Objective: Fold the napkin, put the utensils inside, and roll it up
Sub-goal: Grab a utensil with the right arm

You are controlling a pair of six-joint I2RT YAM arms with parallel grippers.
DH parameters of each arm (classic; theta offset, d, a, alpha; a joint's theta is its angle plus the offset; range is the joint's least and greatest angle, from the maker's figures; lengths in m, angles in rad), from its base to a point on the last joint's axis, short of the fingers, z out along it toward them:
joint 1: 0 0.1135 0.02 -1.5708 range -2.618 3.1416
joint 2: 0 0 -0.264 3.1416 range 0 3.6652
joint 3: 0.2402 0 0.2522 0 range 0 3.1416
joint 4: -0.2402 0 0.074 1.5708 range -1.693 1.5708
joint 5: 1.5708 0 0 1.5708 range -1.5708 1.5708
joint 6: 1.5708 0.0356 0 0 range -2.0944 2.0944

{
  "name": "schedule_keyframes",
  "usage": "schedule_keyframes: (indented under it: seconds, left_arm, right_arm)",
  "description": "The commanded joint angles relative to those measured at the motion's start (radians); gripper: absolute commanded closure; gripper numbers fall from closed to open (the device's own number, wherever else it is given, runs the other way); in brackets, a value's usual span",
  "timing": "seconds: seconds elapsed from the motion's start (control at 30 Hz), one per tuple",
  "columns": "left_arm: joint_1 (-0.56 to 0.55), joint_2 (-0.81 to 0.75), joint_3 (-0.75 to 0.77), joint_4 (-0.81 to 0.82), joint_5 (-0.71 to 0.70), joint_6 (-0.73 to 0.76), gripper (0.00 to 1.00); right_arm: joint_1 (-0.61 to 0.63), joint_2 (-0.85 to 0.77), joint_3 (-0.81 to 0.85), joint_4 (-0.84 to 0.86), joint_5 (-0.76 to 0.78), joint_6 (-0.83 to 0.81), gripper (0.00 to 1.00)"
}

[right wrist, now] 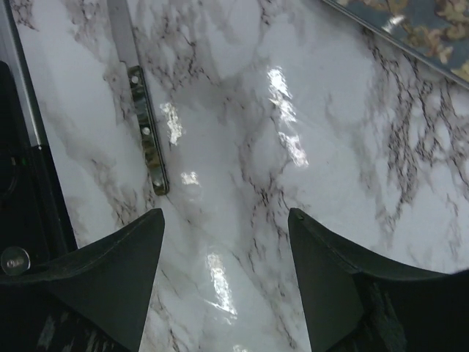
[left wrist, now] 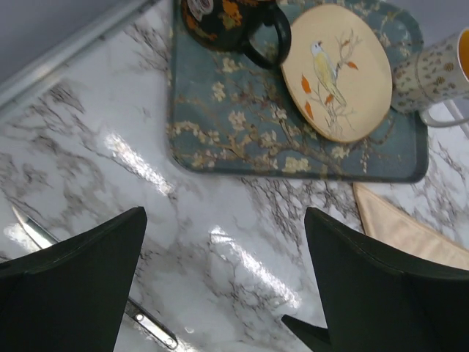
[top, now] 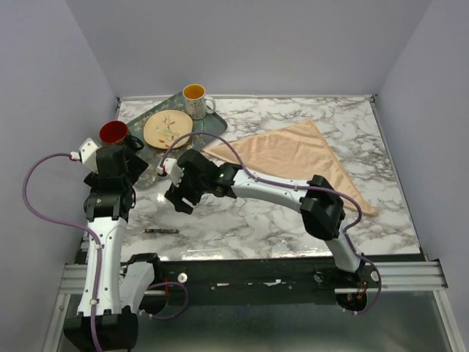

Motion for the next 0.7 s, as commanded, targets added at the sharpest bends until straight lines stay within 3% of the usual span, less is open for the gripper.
schedule_keyframes:
  seconds: [0.0, 0.33, 0.53, 0.67]
  left_arm:
    - [0.033, -0.017, 0.061, 0.006, -0.183, 0.138, 0.01]
    - [0.14, -0.081, -0.097, -0.05, -0.114, 0.072, 0.09]
    - [0.189, -0.082, -0.14, -0.063, -0.082, 0.022, 0.14]
    - [0.274, -0.032, -0.178, -0.06, 0.021, -0.012, 0.19]
  right_arm:
    - [0.061, 0.128, 0.149, -0.011, -0.021, -0.064, 0.25]
    - [0.121, 0.288, 0.309, -0.072, -0.016, -0.074, 0.33]
    - [0.149, 0.31, 0.285, -0.089, -0.016, -0.112, 0.35]
    - [0.183, 0.311, 0.265, -0.095, -0.019, -0.143, 0.35]
